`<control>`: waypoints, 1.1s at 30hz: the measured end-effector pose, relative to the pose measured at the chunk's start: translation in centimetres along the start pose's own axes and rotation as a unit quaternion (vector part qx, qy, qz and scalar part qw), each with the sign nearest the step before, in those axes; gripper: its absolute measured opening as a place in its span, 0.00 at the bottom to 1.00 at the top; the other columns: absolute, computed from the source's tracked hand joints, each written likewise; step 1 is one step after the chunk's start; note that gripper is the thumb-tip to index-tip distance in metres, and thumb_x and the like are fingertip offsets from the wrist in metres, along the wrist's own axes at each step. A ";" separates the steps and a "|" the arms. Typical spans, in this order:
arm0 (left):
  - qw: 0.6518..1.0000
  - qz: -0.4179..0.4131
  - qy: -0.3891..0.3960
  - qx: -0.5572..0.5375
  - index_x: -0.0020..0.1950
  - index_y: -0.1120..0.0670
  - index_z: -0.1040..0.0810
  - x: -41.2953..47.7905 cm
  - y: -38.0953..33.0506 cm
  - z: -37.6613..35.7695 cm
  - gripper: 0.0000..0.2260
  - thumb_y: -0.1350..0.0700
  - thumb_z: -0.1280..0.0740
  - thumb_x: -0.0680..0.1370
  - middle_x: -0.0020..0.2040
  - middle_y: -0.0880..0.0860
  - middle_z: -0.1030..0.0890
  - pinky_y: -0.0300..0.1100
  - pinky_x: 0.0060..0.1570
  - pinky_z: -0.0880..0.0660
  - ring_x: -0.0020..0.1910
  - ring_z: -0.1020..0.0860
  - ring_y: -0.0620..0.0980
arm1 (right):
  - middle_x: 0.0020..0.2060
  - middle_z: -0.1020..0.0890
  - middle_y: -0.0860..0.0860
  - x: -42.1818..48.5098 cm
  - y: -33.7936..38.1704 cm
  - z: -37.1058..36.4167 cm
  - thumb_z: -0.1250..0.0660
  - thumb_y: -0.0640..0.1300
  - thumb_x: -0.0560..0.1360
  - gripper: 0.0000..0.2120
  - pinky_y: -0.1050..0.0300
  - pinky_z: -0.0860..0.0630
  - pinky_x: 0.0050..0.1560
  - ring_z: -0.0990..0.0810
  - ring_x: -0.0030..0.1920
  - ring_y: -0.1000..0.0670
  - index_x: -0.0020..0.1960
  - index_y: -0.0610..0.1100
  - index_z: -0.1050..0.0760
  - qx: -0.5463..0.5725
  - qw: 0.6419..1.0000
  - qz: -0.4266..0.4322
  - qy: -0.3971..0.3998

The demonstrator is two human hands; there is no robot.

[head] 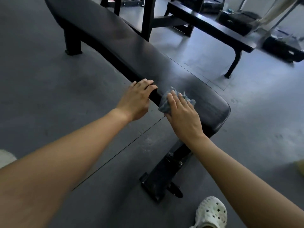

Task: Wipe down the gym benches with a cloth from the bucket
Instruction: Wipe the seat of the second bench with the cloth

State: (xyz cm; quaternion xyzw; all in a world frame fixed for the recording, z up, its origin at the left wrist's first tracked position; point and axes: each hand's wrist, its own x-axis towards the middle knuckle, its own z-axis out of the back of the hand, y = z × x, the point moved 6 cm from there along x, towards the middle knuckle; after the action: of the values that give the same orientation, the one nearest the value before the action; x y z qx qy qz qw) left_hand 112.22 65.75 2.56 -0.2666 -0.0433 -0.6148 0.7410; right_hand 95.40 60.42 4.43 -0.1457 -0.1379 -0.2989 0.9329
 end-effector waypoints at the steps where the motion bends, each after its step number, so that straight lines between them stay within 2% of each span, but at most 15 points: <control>1: 1.000 -0.007 0.005 0.002 0.76 0.53 0.31 0.3 0.1 0.2 0.23 0.61 0.41 0.80 0.79 0.54 0.33 0.56 0.79 0.44 0.80 0.39 0.55 | 0.76 0.32 0.42 -0.9 -0.5 0.2 0.31 0.54 0.79 0.32 0.44 0.32 0.75 0.32 0.75 0.40 0.76 0.40 0.36 0.002 1.000 -0.018 -0.011; 6: 0.999 -0.015 0.025 0.018 0.77 0.54 0.32 1.5 1.7 1.0 0.23 0.60 0.41 0.81 0.80 0.56 0.35 0.57 0.80 0.45 0.80 0.40 0.56 | 0.74 0.29 0.39 -2.4 -0.6 0.2 0.33 0.54 0.80 0.29 0.43 0.31 0.73 0.30 0.74 0.41 0.73 0.37 0.32 -0.011 0.996 -0.091 -0.020; 12: 0.999 -0.037 0.026 0.016 0.76 0.52 0.31 1.9 4.2 1.3 0.24 0.60 0.41 0.79 0.78 0.54 0.32 0.58 0.78 0.43 0.79 0.38 0.56 | 0.75 0.31 0.39 2.3 1.9 -0.6 0.33 0.53 0.80 0.29 0.44 0.35 0.76 0.32 0.76 0.40 0.75 0.37 0.33 -0.011 0.994 -0.108 0.016; 17: 0.997 -0.077 -0.027 -0.010 0.66 0.56 0.23 2.8 4.5 1.9 0.19 0.57 0.41 0.77 0.65 0.55 0.21 0.56 0.69 0.32 0.66 0.26 0.59 | 0.80 0.42 0.43 8.7 4.6 -2.0 0.41 0.56 0.83 0.32 0.48 0.47 0.81 0.45 0.81 0.44 0.80 0.40 0.43 0.057 0.990 -0.110 0.068; 20: 0.995 -0.092 -0.027 0.012 0.60 0.56 0.24 3.4 4.2 2.1 0.15 0.54 0.43 0.78 0.58 0.56 0.22 0.56 0.62 0.30 0.59 0.25 0.61 | 0.80 0.41 0.45 9.2 4.7 -2.2 0.40 0.59 0.83 0.33 0.49 0.47 0.81 0.44 0.81 0.46 0.80 0.42 0.43 0.060 0.991 -0.105 0.066; 23: 0.995 -0.092 -0.012 0.025 0.57 0.56 0.25 3.8 2.9 2.0 0.17 0.51 0.47 0.78 0.58 0.57 0.24 0.56 0.64 0.31 0.60 0.27 0.60 | 0.79 0.37 0.47 6.7 3.7 -1.6 0.41 0.62 0.82 0.33 0.49 0.43 0.80 0.41 0.80 0.48 0.79 0.45 0.39 0.049 0.991 -0.119 0.047; 26: 0.990 -0.139 -0.002 0.016 0.59 0.56 0.25 3.9 1.0 1.5 0.16 0.50 0.47 0.79 0.61 0.57 0.24 0.55 0.68 0.32 0.64 0.28 0.59 | 0.77 0.33 0.47 3.6 2.4 -0.4 0.41 0.63 0.81 0.31 0.49 0.40 0.78 0.37 0.78 0.47 0.77 0.45 0.35 0.055 0.983 -0.174 0.013; 29: 0.977 -0.210 0.017 -0.015 0.63 0.56 0.24 3.4 -1.4 1.0 0.15 0.52 0.42 0.81 0.65 0.55 0.24 0.55 0.71 0.33 0.68 0.28 0.57 | 0.76 0.31 0.48 0.3 0.8 0.3 0.42 0.60 0.82 0.28 0.50 0.40 0.78 0.36 0.78 0.48 0.76 0.45 0.32 0.060 0.969 -0.240 -0.015; 31: 0.967 -0.250 0.029 -0.029 0.65 0.56 0.24 2.9 -2.8 0.7 0.15 0.54 0.39 0.81 0.68 0.54 0.24 0.54 0.72 0.33 0.70 0.29 0.56 | 0.76 0.30 0.48 -2.3 -0.7 0.7 0.45 0.58 0.84 0.25 0.53 0.43 0.78 0.35 0.77 0.48 0.75 0.45 0.30 0.083 0.945 -0.312 -0.049; 33: 0.960 -0.275 0.044 -0.035 0.68 0.55 0.24 2.4 -3.7 0.4 0.16 0.54 0.39 0.81 0.70 0.54 0.24 0.53 0.73 0.34 0.71 0.28 0.55 | 0.75 0.29 0.46 -4.8 -1.8 1.1 0.46 0.56 0.85 0.25 0.50 0.43 0.79 0.35 0.77 0.47 0.74 0.43 0.29 0.109 0.905 -0.399 -0.100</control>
State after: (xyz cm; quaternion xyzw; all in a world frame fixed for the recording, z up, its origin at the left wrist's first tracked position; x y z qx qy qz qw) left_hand 109.44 63.38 5.13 -0.2431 -0.0605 -0.8069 0.5349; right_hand 90.37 61.91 4.12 -0.0054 -0.3087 -0.6129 0.7273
